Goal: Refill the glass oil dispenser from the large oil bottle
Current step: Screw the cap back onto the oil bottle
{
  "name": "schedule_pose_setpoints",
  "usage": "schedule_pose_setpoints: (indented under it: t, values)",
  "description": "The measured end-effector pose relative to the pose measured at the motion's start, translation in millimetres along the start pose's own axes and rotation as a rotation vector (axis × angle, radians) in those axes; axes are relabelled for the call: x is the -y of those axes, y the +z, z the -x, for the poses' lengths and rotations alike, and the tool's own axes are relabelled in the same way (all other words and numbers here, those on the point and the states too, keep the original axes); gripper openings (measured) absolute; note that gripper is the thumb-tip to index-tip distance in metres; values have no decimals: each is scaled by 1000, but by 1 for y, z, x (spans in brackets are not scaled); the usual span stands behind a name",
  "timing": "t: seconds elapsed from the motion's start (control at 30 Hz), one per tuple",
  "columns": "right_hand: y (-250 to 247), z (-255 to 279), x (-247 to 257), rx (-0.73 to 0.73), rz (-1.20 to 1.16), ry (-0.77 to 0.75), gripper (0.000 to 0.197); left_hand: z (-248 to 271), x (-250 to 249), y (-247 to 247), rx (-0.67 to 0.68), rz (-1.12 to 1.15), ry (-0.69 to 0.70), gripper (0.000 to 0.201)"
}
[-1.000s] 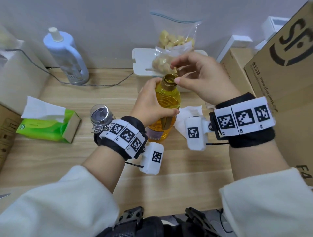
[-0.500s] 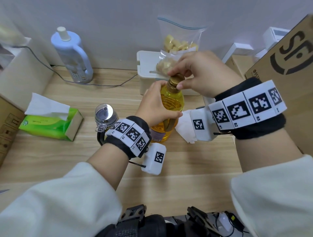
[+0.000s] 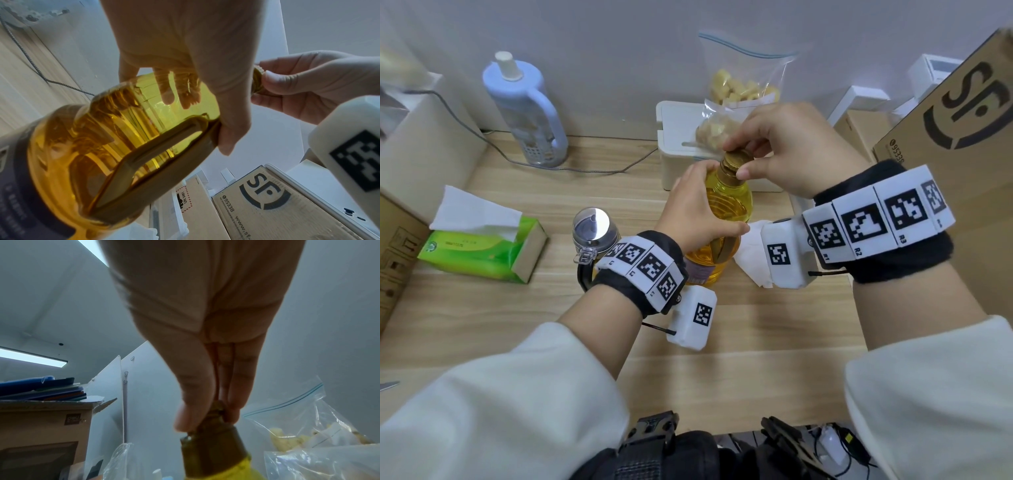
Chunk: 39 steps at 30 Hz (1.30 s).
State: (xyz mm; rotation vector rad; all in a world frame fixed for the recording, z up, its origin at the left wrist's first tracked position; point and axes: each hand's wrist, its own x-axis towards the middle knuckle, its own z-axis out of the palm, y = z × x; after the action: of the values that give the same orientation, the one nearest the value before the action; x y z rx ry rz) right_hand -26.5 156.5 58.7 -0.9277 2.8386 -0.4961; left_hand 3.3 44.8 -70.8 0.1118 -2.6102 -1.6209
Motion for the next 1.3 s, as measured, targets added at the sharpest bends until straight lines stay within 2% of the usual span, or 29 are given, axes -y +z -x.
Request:
schedule_pose_setpoints:
  t: [0.23, 0.43, 0.6, 0.77, 0.87, 1.0, 1.13, 1.23, 1.3]
  values:
    - [4, -4, -2, 7, 45, 22, 40, 0, -1, -1, 0, -7, 3, 95]
    - [7, -6, 2, -22, 139, 86, 31, 0, 0, 0, 5, 5, 5, 95]
    - [12, -6, 6, -81, 229, 148, 48, 0, 1, 0, 1, 7, 22, 89]
    - [5, -1, 7, 40, 142, 92, 38, -1, 1, 0, 6, -6, 12, 91]
    - [10, -2, 9, 6, 206, 100, 26, -1, 1, 1, 5, -2, 18, 91]
    - [14, 2, 16, -42, 280, 120, 29, -1, 2, 1, -6, 25, 32, 89]
    - [8, 0, 12, 32, 197, 107, 39, -2, 3, 2, 3, 23, 23, 92]
    - [10, -2, 13, 15, 242, 140, 28, -1, 3, 2, 5, 27, 28, 93]
    - [12, -1, 16, -6, 269, 176, 30, 0, 3, 1, 5, 30, 32, 93]
